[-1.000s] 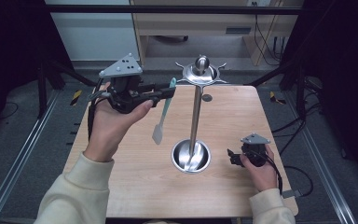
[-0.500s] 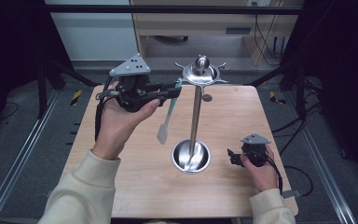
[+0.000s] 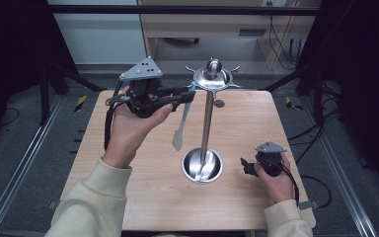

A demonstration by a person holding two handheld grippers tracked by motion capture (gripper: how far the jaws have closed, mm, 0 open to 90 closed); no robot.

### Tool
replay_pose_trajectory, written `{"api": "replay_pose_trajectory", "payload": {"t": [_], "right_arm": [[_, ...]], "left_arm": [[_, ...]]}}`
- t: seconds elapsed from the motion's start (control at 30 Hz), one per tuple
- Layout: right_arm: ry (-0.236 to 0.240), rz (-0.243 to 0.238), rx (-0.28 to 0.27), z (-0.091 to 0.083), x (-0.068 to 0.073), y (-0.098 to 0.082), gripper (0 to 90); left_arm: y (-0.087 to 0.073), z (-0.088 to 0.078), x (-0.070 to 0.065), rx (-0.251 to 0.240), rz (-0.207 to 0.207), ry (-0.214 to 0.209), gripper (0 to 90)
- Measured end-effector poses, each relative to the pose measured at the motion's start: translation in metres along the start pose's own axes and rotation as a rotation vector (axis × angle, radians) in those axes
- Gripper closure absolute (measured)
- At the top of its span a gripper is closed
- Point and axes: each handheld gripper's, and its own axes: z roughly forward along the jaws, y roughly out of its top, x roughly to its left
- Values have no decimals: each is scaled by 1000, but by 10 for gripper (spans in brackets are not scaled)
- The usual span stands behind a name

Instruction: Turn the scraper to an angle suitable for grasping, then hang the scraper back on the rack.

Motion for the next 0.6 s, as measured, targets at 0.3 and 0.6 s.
{"api": "replay_pose_trajectory", "payload": {"t": [0.3, 0.6], "right_arm": [[1, 2, -6, 0, 0, 0, 124], [4, -1, -10, -1, -1, 0, 122]], "left_arm": [[0, 0, 0, 1, 1, 2, 742], [0, -2, -2, 9, 10, 13, 740]]}}
